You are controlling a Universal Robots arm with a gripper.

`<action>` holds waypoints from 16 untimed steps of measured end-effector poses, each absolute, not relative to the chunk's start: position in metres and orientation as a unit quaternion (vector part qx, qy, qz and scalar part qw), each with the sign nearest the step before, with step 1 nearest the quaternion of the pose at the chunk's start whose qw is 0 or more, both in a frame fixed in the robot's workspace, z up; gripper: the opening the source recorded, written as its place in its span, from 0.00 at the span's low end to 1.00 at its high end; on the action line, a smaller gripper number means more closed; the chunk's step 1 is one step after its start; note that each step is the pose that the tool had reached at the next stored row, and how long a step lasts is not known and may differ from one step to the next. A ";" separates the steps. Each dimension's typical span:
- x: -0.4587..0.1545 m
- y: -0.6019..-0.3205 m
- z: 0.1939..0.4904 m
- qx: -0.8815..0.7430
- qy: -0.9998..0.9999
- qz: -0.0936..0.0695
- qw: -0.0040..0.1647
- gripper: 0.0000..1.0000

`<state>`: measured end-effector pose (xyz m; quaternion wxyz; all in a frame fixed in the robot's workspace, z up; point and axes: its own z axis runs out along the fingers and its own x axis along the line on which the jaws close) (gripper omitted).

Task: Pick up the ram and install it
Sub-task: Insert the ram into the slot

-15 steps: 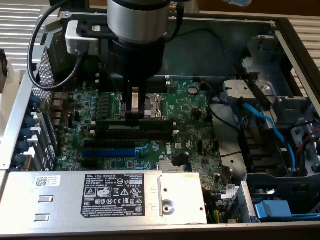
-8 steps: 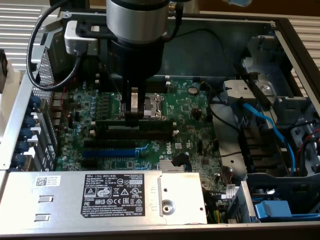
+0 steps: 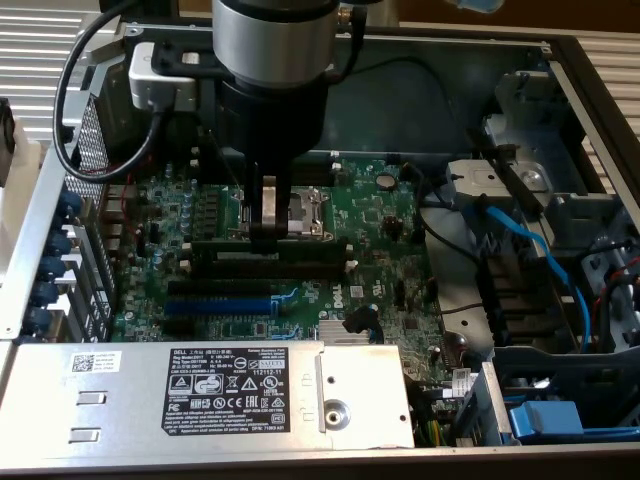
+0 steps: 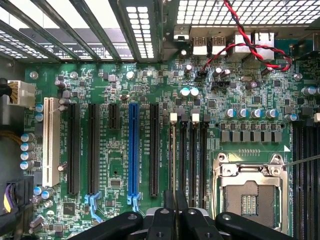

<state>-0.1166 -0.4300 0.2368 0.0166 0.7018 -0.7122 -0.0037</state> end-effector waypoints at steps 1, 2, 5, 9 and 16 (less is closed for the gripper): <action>-0.117 -0.430 0.237 0.702 -0.712 -0.004 0.017 0.12; -0.117 -0.430 0.237 0.702 -0.712 -0.004 0.017 0.12; -0.117 -0.430 0.236 0.702 -0.712 -0.003 0.016 0.12; -0.117 -0.430 0.236 0.701 -0.713 -0.003 0.016 0.12; -0.117 -0.429 0.235 0.701 -0.713 -0.003 0.016 0.12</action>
